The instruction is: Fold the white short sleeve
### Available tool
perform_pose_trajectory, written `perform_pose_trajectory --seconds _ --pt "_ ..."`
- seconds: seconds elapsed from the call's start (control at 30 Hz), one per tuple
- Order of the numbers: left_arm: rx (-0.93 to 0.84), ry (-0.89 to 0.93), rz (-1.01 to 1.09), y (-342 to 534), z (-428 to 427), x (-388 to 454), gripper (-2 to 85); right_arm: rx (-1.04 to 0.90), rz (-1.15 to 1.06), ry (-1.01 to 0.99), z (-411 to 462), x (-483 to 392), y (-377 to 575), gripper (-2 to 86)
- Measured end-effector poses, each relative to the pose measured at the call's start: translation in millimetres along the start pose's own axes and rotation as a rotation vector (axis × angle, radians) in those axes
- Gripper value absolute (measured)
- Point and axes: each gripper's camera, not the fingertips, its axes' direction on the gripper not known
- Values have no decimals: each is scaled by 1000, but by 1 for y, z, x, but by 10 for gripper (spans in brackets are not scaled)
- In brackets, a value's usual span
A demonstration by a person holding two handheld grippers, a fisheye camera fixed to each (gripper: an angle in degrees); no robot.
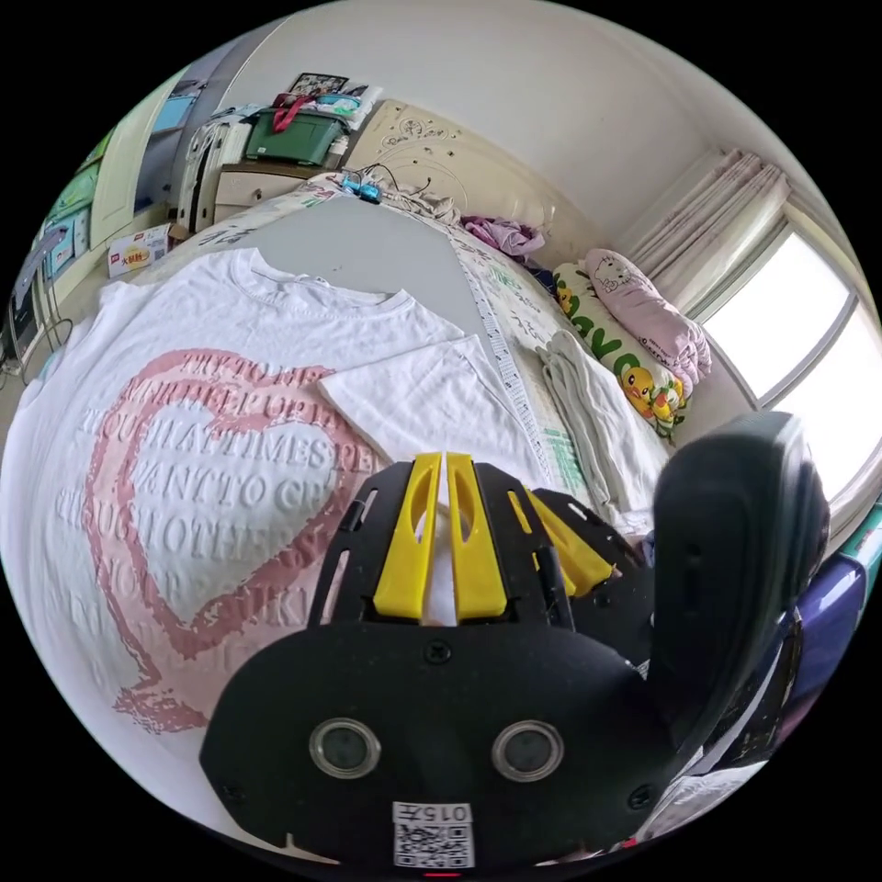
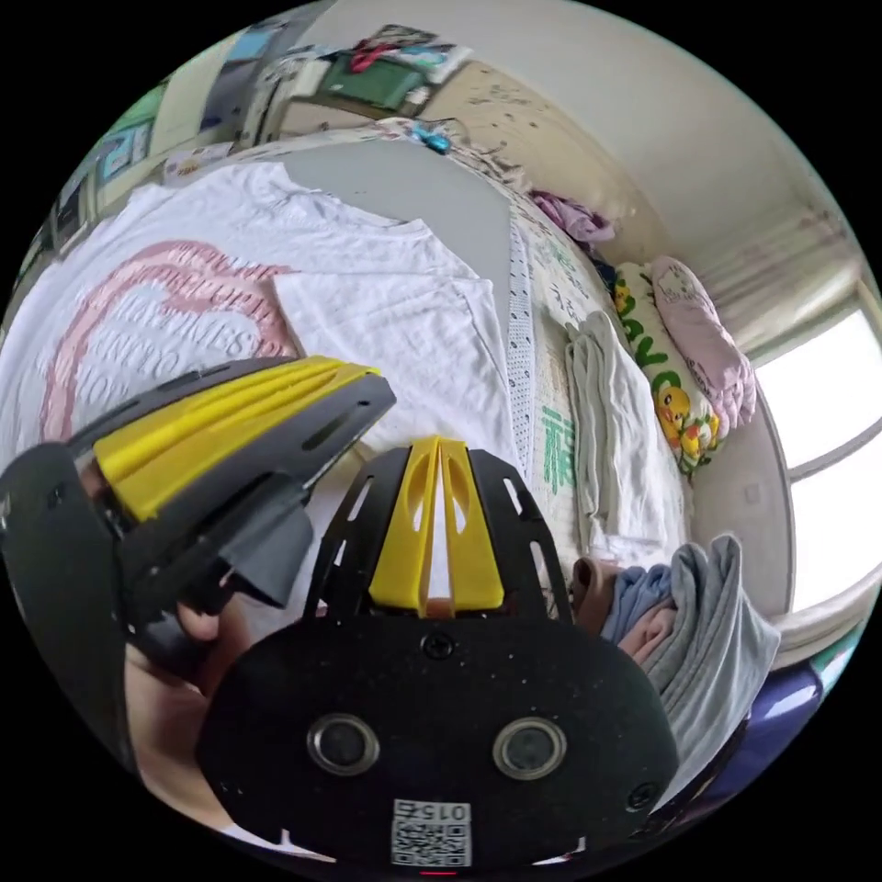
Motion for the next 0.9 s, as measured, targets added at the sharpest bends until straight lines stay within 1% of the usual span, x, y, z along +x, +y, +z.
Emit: perform_pose_trajectory --seconds 0.1,0.17,0.2,0.27,0.3,0.37,0.4,0.43,0.47,0.53,0.6,0.67,0.73,0.8,0.9 --pt "2 -9 -16 14 6 -8 -4 11 87 -83 0 27 19 -10" --pt "29 8 -23 28 8 -17 -4 73 195 -208 -11 64 40 -10" --pt "42 4 -21 31 7 -18 -4 96 225 -236 -15 75 47 -10" --pt "109 -25 -14 43 -4 -21 -5 251 334 -380 -43 122 84 -10" --pt "129 -28 -8 45 -8 -21 -5 300 365 -418 -51 134 95 -9" --pt "210 -39 37 58 -33 -18 -6 539 447 -591 -87 175 149 -9" --pt "229 -39 49 62 -40 -18 -6 611 448 -640 -96 183 163 -8" --pt "259 -27 77 72 -55 -18 -6 778 418 -748 -114 197 194 -8" --pt "280 -8 118 84 -71 -19 -6 973 340 -849 -131 206 226 -6" --pt "312 22 189 106 -95 -25 -7 1144 310 -952 -153 217 268 -5" --pt "334 51 226 132 -120 -38 -7 1178 335 -961 -174 222 300 -5" --pt "371 120 238 174 -155 -65 -8 1195 241 -925 -207 217 338 -4" --pt "415 160 231 210 -182 -90 -8 1188 167 -932 -230 209 363 -4" --pt "463 154 217 246 -210 -115 -8 1179 93 -922 -253 197 387 -4" --pt "543 98 159 304 -255 -156 -8 1169 22 -858 -286 168 424 3"
